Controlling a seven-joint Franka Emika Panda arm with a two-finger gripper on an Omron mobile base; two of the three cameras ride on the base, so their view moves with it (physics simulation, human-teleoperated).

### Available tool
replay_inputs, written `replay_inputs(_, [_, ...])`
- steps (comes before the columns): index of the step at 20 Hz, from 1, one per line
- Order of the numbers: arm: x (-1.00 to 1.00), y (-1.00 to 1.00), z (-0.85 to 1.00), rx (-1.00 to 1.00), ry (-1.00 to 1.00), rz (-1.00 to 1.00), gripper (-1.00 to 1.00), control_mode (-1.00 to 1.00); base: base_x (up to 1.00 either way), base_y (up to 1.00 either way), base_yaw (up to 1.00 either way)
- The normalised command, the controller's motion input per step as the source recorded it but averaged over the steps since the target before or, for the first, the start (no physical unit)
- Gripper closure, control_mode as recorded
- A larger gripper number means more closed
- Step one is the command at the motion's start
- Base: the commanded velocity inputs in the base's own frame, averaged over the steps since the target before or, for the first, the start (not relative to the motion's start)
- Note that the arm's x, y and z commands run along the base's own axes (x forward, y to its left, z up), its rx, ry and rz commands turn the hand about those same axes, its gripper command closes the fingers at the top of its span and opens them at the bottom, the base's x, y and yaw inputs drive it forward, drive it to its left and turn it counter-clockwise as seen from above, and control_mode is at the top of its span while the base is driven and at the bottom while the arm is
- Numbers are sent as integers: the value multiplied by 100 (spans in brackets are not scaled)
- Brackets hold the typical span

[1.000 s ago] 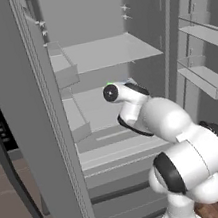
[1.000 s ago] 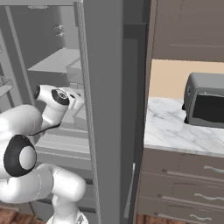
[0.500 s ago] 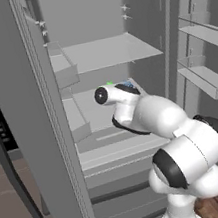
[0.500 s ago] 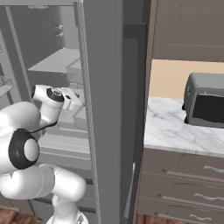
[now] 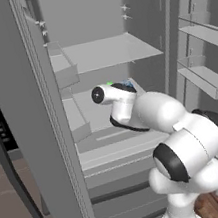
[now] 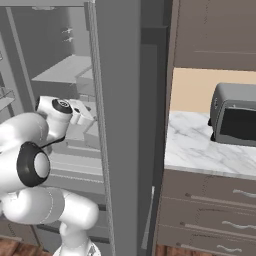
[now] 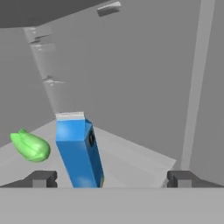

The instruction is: Take out the milk from the fridge and place it on the tray on the counter. Then take the sugar cube near the tray and place it in the tray.

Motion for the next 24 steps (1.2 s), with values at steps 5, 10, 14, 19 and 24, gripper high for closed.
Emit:
replay_inputs(5, [15,0,0,0,0,0,-100,-100,0,0,0])
replay_inputs(10, [4,0,0,0,0,0,-100,-100,0,0,0])
replay_inputs(14, [10,8,-13,0,0,0,-100,-100,0,0,0])
replay_inputs(19, [7,0,-14,0,0,0,-100,-100,0,0,0])
replay_inputs(24, [8,0,-11,0,0,0,-100,-100,0,0,0])
